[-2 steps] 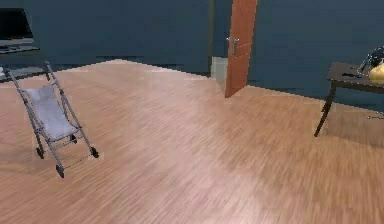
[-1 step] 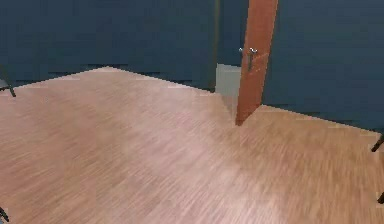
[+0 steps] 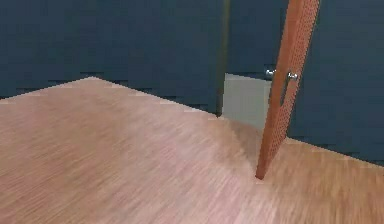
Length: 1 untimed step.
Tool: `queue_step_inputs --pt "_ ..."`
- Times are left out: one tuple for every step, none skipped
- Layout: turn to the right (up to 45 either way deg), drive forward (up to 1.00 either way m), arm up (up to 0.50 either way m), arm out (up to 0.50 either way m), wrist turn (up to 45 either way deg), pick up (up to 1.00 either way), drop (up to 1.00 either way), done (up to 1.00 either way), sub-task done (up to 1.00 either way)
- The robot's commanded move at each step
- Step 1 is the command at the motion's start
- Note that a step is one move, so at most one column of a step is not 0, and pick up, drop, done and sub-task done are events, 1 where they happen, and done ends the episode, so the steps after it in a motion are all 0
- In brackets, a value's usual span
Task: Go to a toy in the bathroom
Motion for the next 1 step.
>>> queue_step_inputs --pt "0.0 1.00 0.00 0.00 0.0 0.00 0.00 0.00 0.00"
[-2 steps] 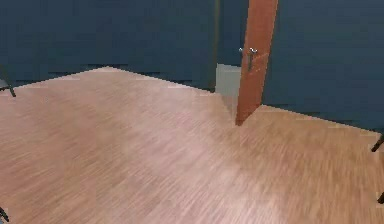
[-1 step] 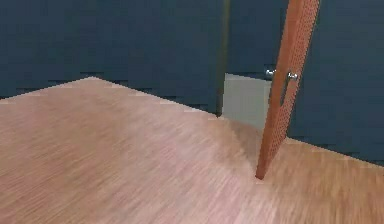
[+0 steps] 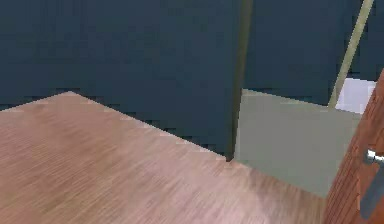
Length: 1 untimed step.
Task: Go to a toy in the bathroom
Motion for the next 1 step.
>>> queue_step_inputs --pt "0.0 0.75 0.00 0.00 0.0 0.00 0.00 0.00 0.00"
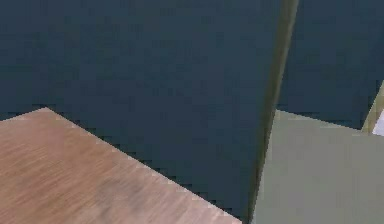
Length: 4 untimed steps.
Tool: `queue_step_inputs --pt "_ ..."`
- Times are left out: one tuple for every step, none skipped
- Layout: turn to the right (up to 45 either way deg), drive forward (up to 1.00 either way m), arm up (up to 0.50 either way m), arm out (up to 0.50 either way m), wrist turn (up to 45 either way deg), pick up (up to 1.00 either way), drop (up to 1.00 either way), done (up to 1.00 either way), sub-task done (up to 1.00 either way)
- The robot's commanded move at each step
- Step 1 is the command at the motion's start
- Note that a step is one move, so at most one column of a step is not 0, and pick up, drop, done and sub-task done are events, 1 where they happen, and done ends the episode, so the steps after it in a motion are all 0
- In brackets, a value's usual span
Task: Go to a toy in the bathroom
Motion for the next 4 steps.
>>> queue_step_inputs --pt "39.0 0.00 0.00 0.00 0.0 0.00 0.00 0.00 0.00" --pt "3.0 0.00 0.00 0.00 0.0 0.00 0.00 0.00 0.00" --pt "12.0 0.00 0.00 0.00 0.0 0.00 0.00 0.00 0.00" --pt "0.0 0.90 0.00 0.00 0.0 0.00 0.00 0.00 0.00"
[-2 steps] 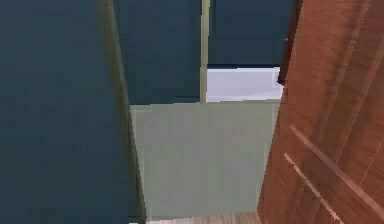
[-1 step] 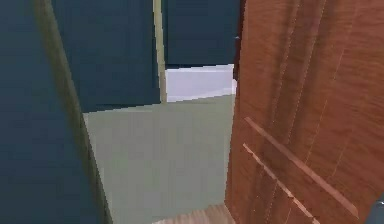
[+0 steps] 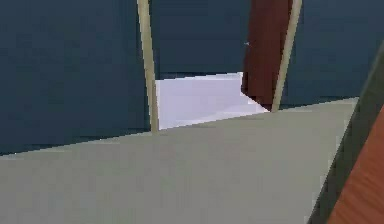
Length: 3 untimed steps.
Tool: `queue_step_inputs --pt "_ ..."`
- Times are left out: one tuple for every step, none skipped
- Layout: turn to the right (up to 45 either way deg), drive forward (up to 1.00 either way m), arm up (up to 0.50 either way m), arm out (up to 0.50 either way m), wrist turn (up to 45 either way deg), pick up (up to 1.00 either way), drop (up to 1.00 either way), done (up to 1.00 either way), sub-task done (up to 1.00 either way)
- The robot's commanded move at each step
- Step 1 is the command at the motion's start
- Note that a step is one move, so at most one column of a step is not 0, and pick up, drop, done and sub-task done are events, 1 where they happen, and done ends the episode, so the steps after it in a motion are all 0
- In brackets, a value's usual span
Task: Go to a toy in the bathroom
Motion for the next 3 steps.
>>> queue_step_inputs --pt "-30.0 0.00 0.00 0.00 0.0 0.00 0.00 0.00 0.00" --pt "0.0 0.50 0.00 0.00 0.0 0.00 0.00 0.00 0.00" --pt "9.0 0.00 0.00 0.00 0.0 0.00 0.00 0.00 0.00"
